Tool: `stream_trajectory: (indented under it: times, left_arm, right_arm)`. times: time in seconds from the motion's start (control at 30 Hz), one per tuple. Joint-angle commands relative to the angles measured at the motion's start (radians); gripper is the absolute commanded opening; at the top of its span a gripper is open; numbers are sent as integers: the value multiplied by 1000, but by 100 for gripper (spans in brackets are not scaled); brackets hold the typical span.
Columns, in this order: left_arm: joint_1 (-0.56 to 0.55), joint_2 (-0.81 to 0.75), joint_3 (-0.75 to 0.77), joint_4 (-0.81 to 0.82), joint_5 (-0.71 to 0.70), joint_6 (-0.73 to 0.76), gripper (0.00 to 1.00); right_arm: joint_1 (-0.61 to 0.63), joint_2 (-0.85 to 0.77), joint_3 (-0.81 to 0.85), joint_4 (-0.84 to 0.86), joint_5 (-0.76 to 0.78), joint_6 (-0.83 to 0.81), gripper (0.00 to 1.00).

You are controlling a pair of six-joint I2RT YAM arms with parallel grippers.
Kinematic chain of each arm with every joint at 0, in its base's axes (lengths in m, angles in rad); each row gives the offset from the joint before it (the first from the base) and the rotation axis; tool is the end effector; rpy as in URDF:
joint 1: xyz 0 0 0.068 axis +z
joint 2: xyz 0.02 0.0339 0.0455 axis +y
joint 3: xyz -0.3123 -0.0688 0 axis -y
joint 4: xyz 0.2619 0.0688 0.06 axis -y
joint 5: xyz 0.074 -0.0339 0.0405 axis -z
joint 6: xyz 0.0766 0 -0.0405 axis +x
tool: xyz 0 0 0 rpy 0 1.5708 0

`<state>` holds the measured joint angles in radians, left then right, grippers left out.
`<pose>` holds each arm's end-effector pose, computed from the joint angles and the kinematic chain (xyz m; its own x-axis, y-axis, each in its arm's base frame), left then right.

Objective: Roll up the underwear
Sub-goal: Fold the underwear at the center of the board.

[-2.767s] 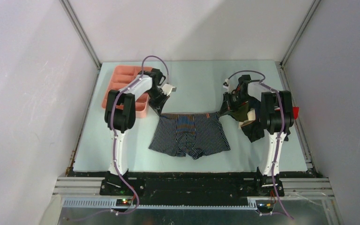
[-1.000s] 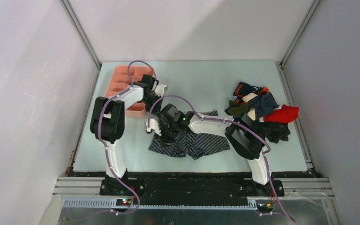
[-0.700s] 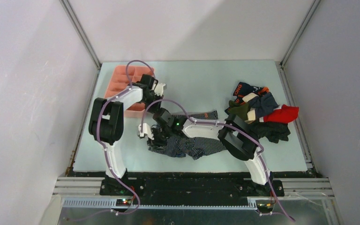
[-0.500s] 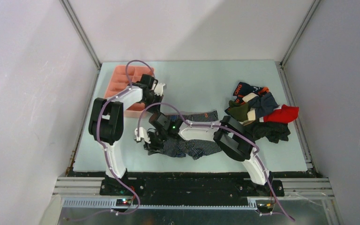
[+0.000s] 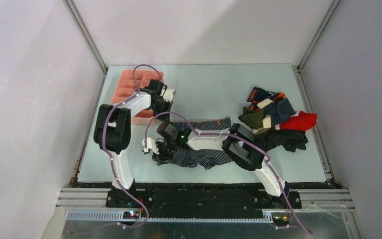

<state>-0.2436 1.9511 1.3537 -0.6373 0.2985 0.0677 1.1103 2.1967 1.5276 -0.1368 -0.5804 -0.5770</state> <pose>0.4165 -0.1267 0.1668 -0.8921 0.2883 -0.3478 0.3859 0.8867 -0.2547 0.2029 0.5035 0.1516 0.2320 -0.5588 -0.7962 -0.9442 -0.3262 -0.0462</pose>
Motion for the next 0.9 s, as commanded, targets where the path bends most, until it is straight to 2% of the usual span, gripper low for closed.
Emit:
stream_trajectory:
  times: [0.0,0.23,0.43,0.53,0.73,0.77,0.87]
  left_arm:
    - [12,-49,-3,15,12,-9,0]
    - [11,-46,3,13,19,-10,0]
    - [12,-41,4,7,24,-8,0]
    - [12,-39,5,7,31,-11,0]
    - [12,-41,10,2,28,-11,0]
    - [12,-42,11,2,28,-10,0]
    - [13,-35,14,-2,30,-10,0]
  right_arm:
    - [1,4,32,29,31,-43,41]
    - [1,18,31,31,66,-63,40]
    - [1,18,7,95,169,-62,40]
    - [-1,15,-2,103,169,-55,41]
    - [-1,23,16,-12,101,-100,36]
    - [-2,23,16,-43,79,-115,35]
    - [0,28,18,-100,36,-131,21]
